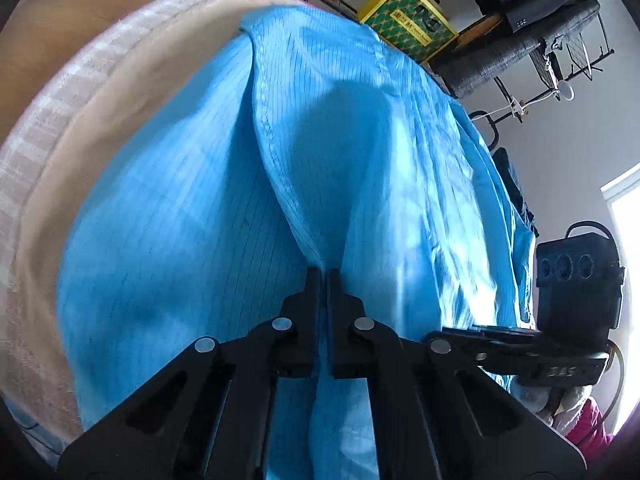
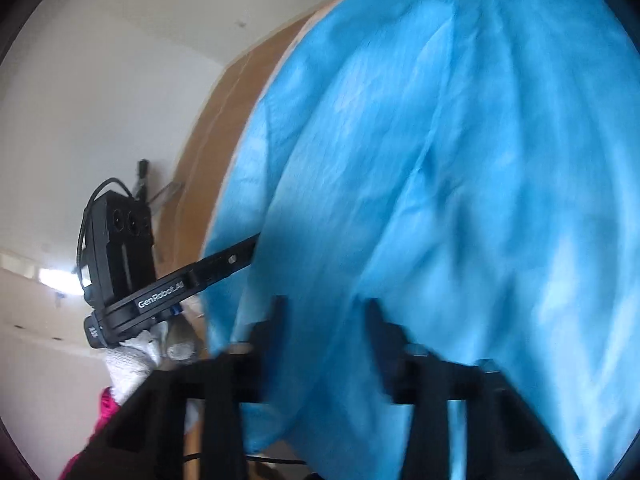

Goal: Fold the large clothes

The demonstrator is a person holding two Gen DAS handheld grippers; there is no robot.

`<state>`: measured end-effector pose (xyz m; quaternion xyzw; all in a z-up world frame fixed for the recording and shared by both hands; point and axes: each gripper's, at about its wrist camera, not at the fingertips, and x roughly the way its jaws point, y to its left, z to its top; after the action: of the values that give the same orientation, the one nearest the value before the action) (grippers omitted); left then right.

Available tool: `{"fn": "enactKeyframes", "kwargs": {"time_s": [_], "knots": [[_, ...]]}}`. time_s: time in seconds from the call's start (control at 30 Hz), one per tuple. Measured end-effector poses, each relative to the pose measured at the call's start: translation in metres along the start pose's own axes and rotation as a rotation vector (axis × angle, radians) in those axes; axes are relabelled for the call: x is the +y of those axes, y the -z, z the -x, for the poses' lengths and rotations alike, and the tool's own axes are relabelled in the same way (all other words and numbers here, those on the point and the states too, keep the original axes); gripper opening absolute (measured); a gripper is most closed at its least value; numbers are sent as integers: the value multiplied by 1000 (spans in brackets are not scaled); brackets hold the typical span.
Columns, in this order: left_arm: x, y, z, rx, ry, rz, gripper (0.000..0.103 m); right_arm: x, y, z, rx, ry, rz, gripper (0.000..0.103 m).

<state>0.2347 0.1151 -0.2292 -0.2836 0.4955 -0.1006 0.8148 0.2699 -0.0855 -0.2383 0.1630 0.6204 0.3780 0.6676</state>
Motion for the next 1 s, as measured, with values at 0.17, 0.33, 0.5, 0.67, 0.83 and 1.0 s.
{"fn": "enactKeyframes", "kwargs": {"time_s": [0.17,0.33,0.5,0.67,0.83,1.0], "knots": [[0,-12,53,-119,-37,-22,0,10,-5,21,-59,-47,6,0],[6,-21,76,-175,-116,-44,0,-7,-6,31,-74,24,-1,0],[18,1,72,-137,-96,-45,0,-21,2,11,9,116,-20,9],[36,42,81,-100,46,36,44,5,4,27,-15,73,60,55],[29,66,70,-45,66,34,44,30,2,8,93,158,160,52],[16,68,53,-12,56,-14,2,27,-2,-10,196,165,215,30]]}}
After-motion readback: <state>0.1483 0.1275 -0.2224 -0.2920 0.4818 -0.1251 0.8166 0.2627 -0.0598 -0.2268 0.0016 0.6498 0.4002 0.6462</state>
